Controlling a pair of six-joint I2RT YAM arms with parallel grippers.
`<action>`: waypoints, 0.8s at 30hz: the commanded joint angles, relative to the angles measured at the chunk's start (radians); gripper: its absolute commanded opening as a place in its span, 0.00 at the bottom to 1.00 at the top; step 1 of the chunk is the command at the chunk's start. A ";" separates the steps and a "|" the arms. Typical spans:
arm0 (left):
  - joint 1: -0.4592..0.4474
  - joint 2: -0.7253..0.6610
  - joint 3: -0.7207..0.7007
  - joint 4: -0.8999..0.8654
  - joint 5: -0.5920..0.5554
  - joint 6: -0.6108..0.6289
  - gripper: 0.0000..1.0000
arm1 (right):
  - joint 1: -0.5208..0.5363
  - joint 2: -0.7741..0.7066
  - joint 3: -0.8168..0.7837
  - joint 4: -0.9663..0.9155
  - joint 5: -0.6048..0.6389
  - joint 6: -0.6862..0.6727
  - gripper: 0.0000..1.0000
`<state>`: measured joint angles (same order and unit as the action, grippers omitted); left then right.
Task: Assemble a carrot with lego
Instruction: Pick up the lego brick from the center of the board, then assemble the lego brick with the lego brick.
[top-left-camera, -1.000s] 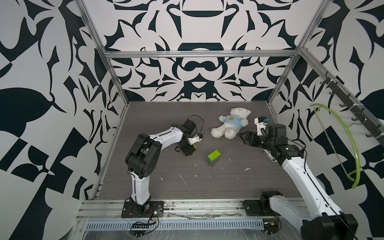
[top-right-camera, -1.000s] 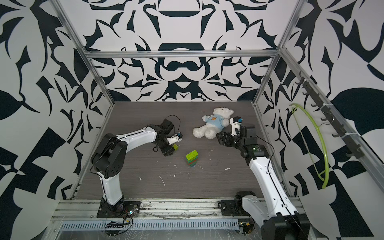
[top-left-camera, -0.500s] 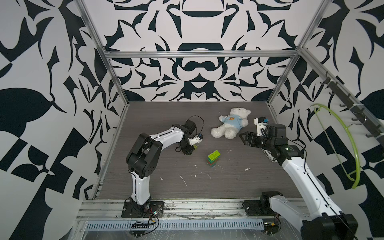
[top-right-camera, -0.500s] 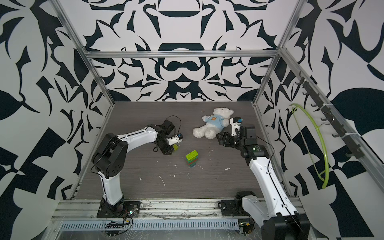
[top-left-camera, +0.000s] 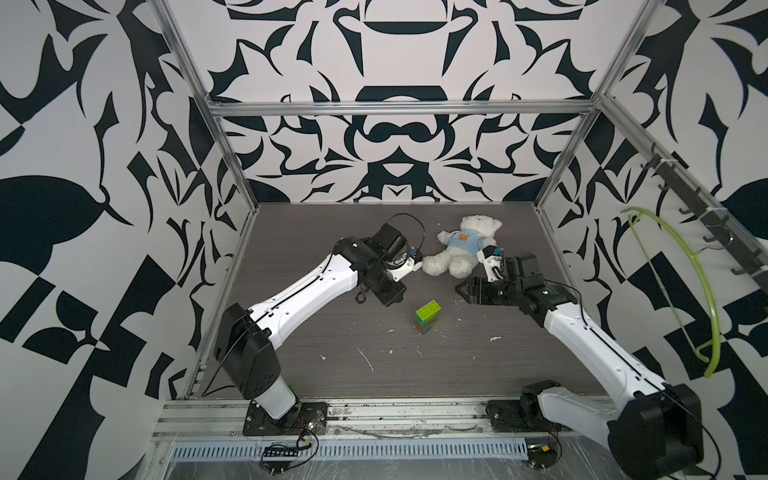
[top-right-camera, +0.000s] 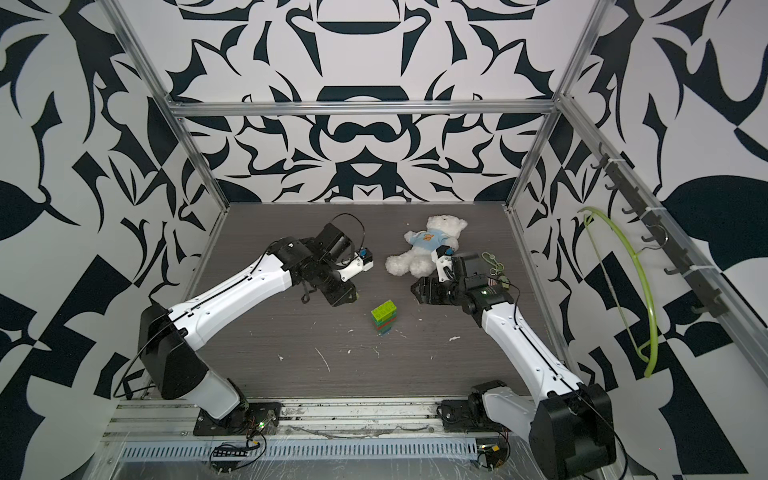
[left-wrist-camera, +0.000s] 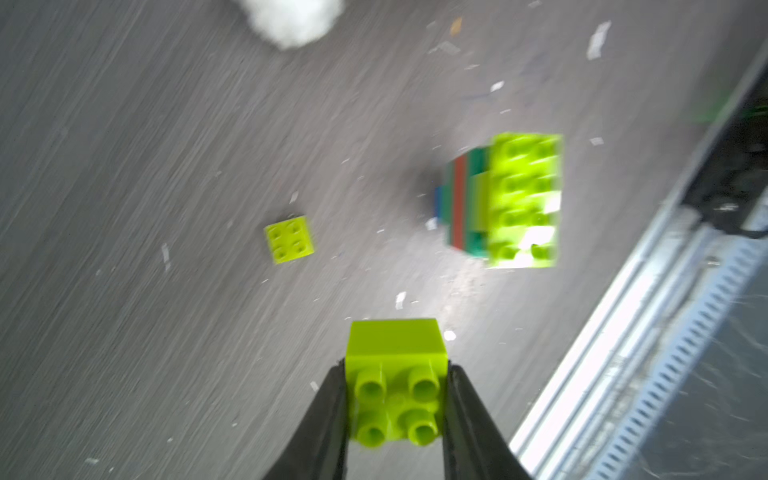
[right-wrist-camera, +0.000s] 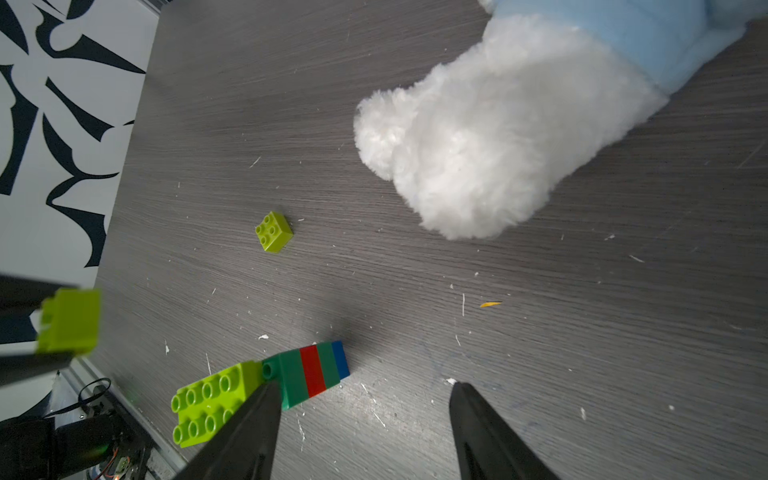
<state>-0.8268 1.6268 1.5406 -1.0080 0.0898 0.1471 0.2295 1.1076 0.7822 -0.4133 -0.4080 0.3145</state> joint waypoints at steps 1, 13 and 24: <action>-0.047 0.068 0.090 -0.161 0.000 -0.103 0.17 | -0.001 -0.001 0.027 0.023 0.036 -0.020 0.69; -0.101 0.134 0.150 -0.149 -0.010 -0.167 0.16 | 0.001 0.157 -0.024 0.268 -0.417 0.144 0.61; -0.118 0.150 0.150 -0.113 -0.002 -0.188 0.18 | 0.001 0.213 -0.063 0.272 -0.549 0.171 0.57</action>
<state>-0.9333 1.7546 1.6691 -1.1191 0.0780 -0.0288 0.2291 1.3441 0.7303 -0.1768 -0.8886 0.4717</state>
